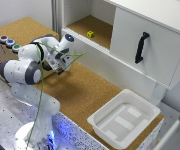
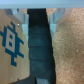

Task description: Open the cabinet drawer

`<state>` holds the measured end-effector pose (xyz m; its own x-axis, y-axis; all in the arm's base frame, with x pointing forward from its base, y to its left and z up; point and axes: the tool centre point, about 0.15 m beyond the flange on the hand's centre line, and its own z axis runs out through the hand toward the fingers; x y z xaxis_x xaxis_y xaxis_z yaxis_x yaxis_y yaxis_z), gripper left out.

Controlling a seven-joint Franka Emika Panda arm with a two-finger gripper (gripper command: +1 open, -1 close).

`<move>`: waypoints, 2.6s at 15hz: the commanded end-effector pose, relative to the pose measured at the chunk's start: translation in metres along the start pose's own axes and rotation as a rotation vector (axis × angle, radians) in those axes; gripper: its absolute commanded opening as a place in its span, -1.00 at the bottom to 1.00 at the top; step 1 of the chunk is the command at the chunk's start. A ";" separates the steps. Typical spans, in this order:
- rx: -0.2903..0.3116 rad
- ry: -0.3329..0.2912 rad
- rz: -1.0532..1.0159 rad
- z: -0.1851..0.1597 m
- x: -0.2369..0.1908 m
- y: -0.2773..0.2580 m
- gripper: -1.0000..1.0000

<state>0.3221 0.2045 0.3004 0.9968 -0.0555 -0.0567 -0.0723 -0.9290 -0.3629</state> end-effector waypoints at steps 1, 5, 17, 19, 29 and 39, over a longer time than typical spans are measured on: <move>-0.001 0.002 0.027 0.031 0.007 0.047 -1.00; -0.015 0.006 0.045 0.026 0.008 0.057 -1.00; -0.053 0.016 0.095 0.010 0.007 0.086 -1.00; -0.057 0.019 0.105 0.007 0.006 0.090 -1.00; -0.116 0.033 0.117 -0.015 0.000 0.089 1.00; -0.225 0.124 0.051 -0.061 -0.019 0.051 1.00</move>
<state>0.3196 0.1251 0.3025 0.9883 -0.1467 -0.0421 -0.1526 -0.9528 -0.2625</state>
